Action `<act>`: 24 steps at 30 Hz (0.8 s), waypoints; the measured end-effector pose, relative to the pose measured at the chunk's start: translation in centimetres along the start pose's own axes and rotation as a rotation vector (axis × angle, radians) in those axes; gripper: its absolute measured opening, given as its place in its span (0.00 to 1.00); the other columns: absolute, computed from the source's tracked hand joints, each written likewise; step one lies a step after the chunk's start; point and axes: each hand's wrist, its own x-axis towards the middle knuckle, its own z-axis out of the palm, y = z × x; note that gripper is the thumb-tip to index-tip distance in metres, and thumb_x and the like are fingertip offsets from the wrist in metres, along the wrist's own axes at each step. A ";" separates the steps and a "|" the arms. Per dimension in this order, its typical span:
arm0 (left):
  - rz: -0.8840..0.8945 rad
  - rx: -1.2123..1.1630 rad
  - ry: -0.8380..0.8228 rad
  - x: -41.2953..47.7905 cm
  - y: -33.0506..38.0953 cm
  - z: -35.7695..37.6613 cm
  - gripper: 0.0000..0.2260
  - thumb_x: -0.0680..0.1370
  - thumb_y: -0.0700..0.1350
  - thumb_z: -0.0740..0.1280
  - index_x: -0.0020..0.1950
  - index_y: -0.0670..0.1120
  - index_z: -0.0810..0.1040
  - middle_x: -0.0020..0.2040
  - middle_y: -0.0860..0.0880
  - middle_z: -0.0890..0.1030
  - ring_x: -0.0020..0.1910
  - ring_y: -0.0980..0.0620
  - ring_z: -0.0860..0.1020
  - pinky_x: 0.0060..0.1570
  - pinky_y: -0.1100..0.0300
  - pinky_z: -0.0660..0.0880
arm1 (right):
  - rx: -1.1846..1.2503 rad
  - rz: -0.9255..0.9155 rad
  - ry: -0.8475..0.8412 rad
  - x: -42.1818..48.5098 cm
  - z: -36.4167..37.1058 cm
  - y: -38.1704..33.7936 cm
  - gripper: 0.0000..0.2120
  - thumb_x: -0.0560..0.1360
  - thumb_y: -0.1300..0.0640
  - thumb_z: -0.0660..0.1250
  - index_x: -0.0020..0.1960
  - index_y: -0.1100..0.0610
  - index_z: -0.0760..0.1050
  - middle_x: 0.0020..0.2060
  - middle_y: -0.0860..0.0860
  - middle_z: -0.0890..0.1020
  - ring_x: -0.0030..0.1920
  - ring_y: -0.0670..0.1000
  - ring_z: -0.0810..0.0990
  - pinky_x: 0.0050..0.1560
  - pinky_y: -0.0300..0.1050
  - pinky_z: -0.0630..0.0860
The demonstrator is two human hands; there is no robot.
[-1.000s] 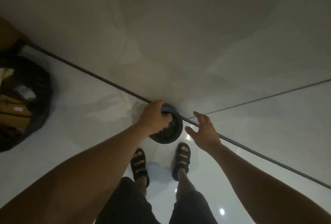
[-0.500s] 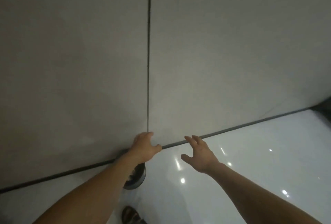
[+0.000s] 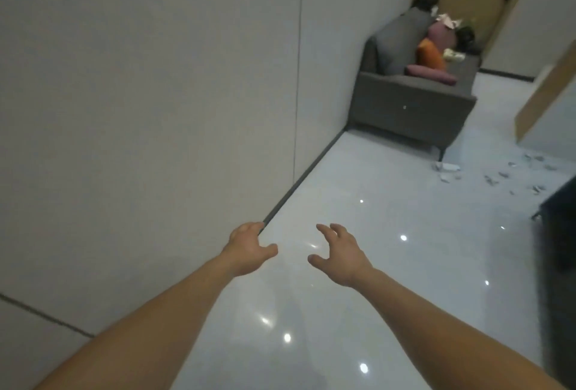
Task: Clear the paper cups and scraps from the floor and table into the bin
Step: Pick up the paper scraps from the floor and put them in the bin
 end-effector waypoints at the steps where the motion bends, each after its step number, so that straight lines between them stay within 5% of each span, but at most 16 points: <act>1: 0.032 0.022 -0.024 1.0 2.1 0.8 0.32 0.75 0.57 0.66 0.75 0.48 0.62 0.74 0.46 0.63 0.73 0.47 0.59 0.71 0.56 0.57 | 0.019 0.036 0.025 -0.3 -1.0 1.8 0.37 0.75 0.40 0.65 0.78 0.45 0.53 0.77 0.51 0.53 0.76 0.54 0.54 0.71 0.52 0.64; 9: 0.236 0.141 -0.185 10.8 15.3 5.7 0.32 0.77 0.57 0.64 0.77 0.50 0.57 0.78 0.48 0.54 0.76 0.48 0.52 0.73 0.51 0.56 | 0.121 0.303 0.196 1.2 -8.9 13.7 0.37 0.76 0.41 0.65 0.78 0.46 0.52 0.78 0.51 0.51 0.76 0.55 0.53 0.69 0.51 0.65; 24: 0.544 0.066 -0.364 34.3 38.3 11.1 0.33 0.74 0.57 0.65 0.76 0.50 0.59 0.76 0.49 0.59 0.74 0.49 0.57 0.71 0.53 0.60 | 0.034 0.602 0.321 14.6 -24.0 27.9 0.38 0.75 0.41 0.66 0.78 0.47 0.52 0.77 0.52 0.53 0.76 0.55 0.53 0.72 0.52 0.63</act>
